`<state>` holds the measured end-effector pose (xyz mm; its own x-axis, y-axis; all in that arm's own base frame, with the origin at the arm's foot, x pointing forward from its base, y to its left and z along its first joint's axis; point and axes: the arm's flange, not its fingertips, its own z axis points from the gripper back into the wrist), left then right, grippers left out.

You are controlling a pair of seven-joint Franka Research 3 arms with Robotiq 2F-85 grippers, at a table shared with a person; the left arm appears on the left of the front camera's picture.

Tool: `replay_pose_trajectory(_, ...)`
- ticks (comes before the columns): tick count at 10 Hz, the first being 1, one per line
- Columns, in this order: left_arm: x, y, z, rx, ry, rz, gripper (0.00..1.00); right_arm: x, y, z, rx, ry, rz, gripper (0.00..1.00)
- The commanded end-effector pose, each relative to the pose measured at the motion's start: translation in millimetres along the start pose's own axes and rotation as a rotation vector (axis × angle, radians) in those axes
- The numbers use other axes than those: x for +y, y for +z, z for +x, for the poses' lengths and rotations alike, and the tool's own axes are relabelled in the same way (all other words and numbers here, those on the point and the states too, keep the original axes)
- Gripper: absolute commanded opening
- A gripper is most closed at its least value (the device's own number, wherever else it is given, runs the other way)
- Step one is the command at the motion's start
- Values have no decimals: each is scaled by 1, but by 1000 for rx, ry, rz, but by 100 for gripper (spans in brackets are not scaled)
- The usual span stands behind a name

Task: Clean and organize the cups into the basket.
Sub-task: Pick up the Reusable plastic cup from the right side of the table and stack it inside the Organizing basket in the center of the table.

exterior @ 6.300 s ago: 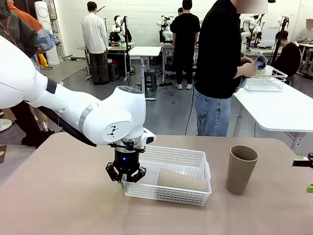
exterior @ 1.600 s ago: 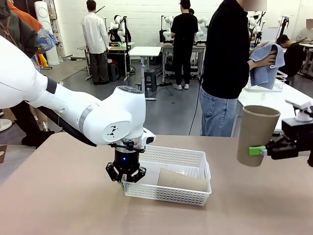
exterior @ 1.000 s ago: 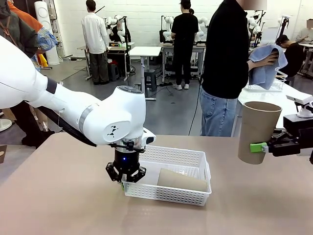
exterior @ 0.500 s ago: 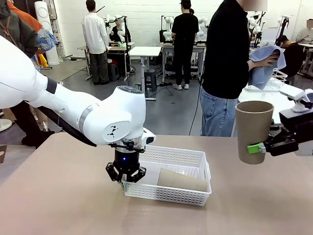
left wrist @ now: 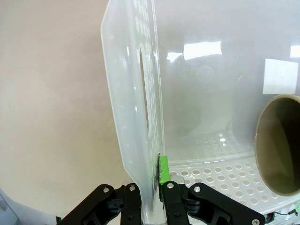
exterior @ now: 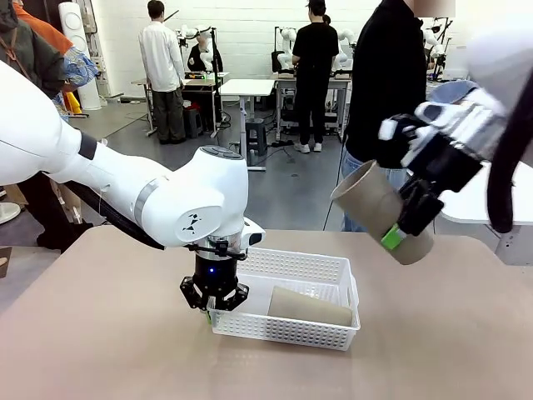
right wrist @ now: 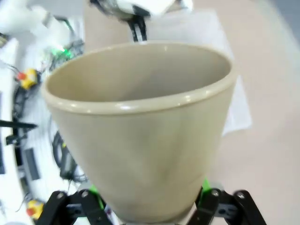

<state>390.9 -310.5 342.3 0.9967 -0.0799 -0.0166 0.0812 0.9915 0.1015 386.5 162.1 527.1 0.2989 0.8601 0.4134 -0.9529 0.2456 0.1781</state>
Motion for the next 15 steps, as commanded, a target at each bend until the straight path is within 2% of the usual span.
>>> replay_pose_trajectory(1,0,-2,-1,6,2,9,0,-28,-17,40,216,-65,75,81)
replay_pose_trajectory(4,0,-2,-1,6,2,9,0,-51,-51,78,313,-70,75,81)
replay_pose_trajectory(7,0,-2,-1,6,2,9,0,-76,-81,81,306,-36,87,81)
replay_pose_trajectory(9,0,-2,-1,6,2,9,0,-101,-104,75,211,30,88,81)
replay_pose_trajectory(11,0,-2,-1,6,2,9,0,-118,-131,69,163,59,102,81)
replay_pose_trajectory(13,0,-2,-1,6,2,9,0,-122,-144,70,84,105,98,81)
replay_pose_trajectory(15,0,-2,-1,6,2,9,0,-122,-151,70,58,126,128,81)
